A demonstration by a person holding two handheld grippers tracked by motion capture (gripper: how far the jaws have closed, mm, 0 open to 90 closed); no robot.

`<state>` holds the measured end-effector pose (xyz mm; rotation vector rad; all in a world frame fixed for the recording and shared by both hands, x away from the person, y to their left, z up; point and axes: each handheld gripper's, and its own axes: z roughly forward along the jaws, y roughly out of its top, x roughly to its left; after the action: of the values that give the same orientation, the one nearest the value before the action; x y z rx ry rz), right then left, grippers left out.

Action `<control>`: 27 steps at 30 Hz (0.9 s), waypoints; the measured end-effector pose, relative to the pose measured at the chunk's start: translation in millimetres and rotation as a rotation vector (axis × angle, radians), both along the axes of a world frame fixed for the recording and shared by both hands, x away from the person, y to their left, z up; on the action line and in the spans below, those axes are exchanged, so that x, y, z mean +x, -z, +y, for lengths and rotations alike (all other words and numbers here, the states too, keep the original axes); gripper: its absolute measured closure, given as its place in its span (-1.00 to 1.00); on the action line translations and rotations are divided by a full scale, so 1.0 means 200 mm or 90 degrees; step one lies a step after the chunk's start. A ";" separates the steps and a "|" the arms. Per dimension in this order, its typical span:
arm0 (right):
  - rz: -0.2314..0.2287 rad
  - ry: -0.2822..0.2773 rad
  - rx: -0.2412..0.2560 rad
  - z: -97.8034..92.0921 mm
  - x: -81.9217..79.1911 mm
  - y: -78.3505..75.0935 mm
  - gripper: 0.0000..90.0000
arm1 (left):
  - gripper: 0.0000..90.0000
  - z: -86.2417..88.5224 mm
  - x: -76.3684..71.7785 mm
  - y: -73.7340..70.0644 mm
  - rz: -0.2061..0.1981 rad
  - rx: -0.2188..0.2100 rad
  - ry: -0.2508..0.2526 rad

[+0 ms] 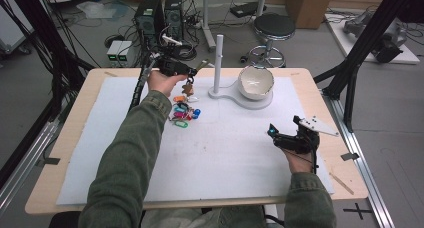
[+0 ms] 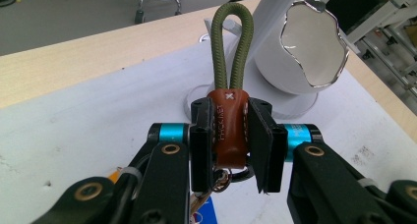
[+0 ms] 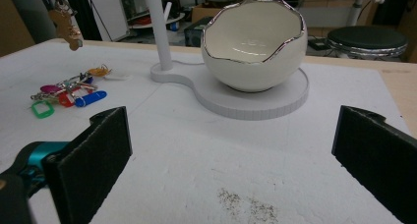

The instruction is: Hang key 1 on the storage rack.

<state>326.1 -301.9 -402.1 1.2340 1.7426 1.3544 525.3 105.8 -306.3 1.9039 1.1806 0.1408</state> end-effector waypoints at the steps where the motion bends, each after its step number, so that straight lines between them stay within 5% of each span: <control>1: 0.000 0.000 0.000 0.00 0.00 0.00 -0.99 | 0.61 -0.01 0.00 0.01 0.001 -0.001 0.002; 14: -0.001 0.002 -0.003 -0.01 0.00 0.00 -0.99 | 0.61 -0.06 0.03 0.07 0.016 -0.018 0.009; 27: -0.001 0.001 -0.006 -0.01 0.00 0.00 -0.99 | 0.57 -0.12 0.03 0.12 0.010 0.019 0.025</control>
<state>325.4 -304.2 -402.8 1.2289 1.7443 1.3436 532.1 81.8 -330.9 1.9568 1.1557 0.1235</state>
